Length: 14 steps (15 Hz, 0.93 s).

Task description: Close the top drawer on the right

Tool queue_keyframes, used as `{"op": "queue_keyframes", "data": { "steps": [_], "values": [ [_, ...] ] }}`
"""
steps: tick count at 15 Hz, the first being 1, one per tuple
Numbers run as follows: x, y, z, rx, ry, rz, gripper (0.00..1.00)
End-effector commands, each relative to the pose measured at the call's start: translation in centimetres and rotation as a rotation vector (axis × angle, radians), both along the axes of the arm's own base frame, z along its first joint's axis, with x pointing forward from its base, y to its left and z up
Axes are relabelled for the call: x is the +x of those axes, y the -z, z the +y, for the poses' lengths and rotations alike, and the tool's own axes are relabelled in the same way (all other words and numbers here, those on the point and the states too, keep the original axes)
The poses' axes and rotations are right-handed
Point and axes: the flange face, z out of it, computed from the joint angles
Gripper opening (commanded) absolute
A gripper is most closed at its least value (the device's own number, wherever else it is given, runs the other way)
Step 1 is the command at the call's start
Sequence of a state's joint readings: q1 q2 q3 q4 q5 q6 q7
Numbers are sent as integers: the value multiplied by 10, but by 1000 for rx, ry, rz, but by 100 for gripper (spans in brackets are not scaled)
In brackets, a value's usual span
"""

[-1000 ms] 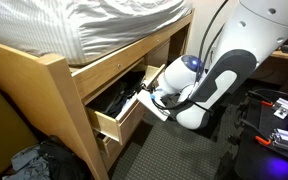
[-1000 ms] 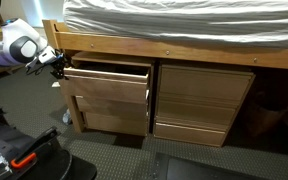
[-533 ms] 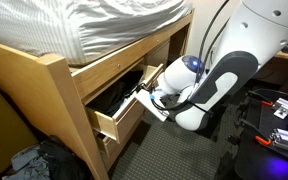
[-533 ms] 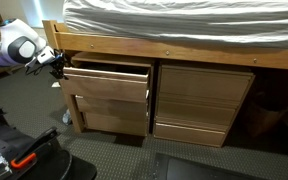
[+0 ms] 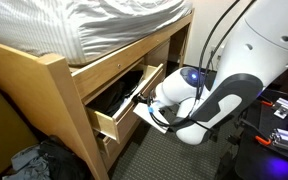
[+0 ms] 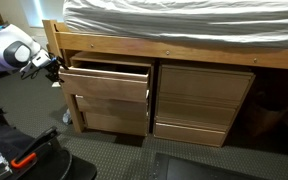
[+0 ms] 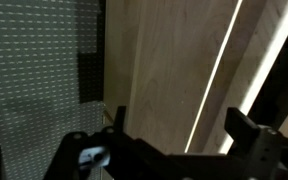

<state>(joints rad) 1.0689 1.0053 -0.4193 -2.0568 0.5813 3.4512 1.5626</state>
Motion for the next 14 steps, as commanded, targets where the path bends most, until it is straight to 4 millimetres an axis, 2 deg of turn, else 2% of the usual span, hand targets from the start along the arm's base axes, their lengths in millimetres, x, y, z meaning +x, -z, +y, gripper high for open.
{"op": "queue_keyframes", "data": {
  "steps": [1, 4, 6, 9, 11, 14],
  "values": [
    [-1, 1, 0, -1, 2, 1, 100],
    [1, -1, -1, 0, 5, -1, 100],
    [-1, 20, 1, 6, 7, 29, 100],
    [-16, 61, 4, 16, 38, 53, 100],
    [-22, 79, -8, -52, 57, -7, 100],
    [-18, 79, -25, -168, 80, -128, 100]
  ]
}}
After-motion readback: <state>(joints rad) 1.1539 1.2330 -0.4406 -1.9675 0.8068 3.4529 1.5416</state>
